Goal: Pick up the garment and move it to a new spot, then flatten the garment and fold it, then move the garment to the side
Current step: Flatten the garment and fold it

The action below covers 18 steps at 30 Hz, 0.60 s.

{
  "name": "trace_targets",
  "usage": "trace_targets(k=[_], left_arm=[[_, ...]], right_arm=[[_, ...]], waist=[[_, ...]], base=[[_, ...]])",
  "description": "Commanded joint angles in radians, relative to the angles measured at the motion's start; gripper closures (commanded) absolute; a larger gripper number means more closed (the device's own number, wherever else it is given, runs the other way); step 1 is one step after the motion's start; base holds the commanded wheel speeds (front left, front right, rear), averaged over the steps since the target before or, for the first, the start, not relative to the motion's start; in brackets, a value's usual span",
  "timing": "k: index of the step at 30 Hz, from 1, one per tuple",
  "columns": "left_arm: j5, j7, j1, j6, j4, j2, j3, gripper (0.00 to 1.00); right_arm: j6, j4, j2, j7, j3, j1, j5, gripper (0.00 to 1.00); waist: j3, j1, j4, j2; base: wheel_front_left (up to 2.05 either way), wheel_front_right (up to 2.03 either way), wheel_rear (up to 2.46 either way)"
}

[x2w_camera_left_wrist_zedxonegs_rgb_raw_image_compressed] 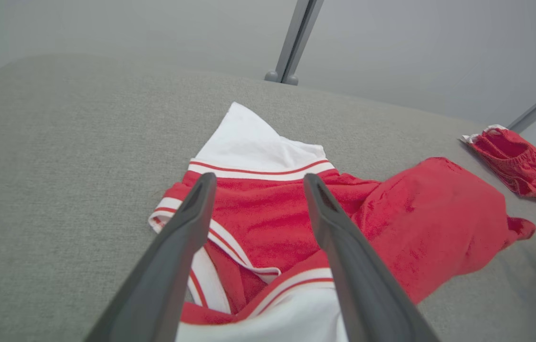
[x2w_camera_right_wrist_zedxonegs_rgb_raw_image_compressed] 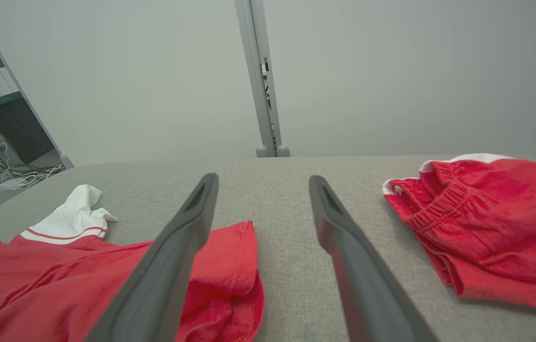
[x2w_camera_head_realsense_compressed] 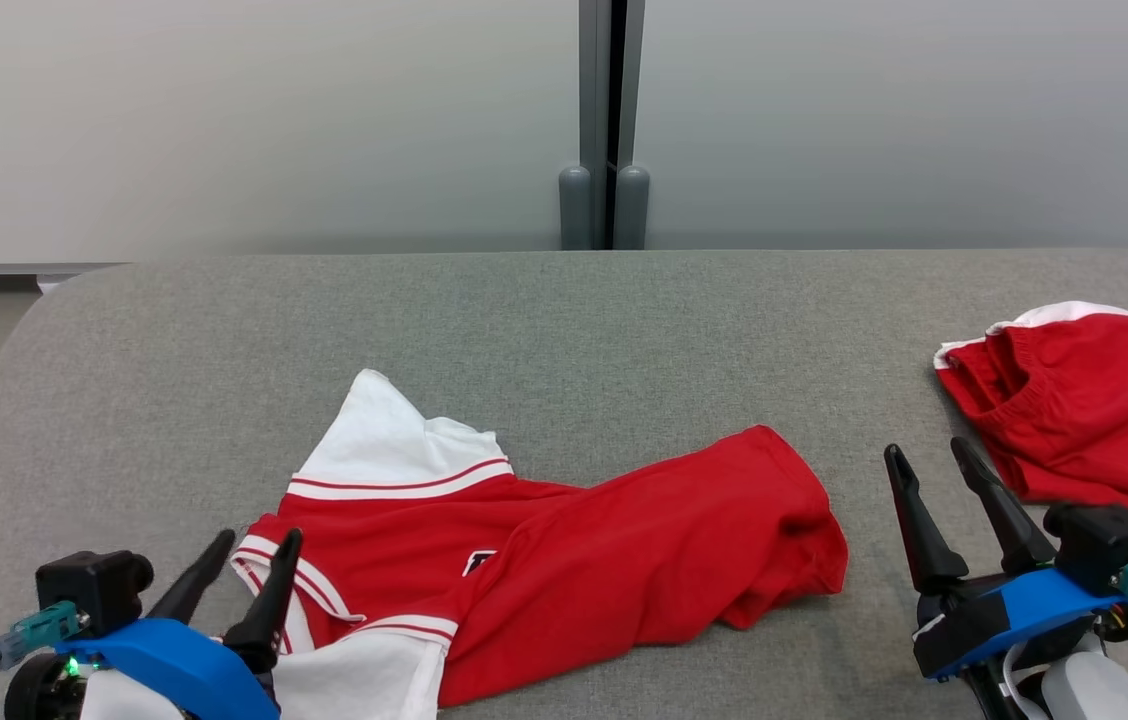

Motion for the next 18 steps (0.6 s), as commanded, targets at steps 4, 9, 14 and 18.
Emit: trace_targets(k=[4,9,14,18], left_arm=[[0.092,-0.146,-0.007,0.053,0.053,-0.052,0.011,0.0],[0.185,-0.236,-0.046,0.089,0.134,-0.123,0.0,0.0],[0.281,-0.262,-0.074,0.101,0.194,-0.19,0.03,0.0],[0.382,-0.262,-0.053,0.084,0.177,-0.258,0.119,0.0]], right_arm=[[0.0,0.003,-0.01,-0.003,-0.008,-0.007,0.003,0.0],[0.0,0.006,-0.015,-0.003,-0.002,-0.012,0.002,0.0],[0.0,0.008,-0.022,-0.003,0.001,-0.017,0.004,0.0],[0.0,0.006,-0.019,-0.003,0.004,-0.013,0.001,0.0]], waist=[[0.004,0.0,0.012,0.0],[0.002,0.0,0.035,0.0],[-0.002,0.0,0.044,0.0],[-0.005,0.0,0.045,0.0]], base=[[0.0,0.0,0.0],[0.0,0.0,0.0],[0.0,0.0,0.0],[0.0,0.0,0.0]])
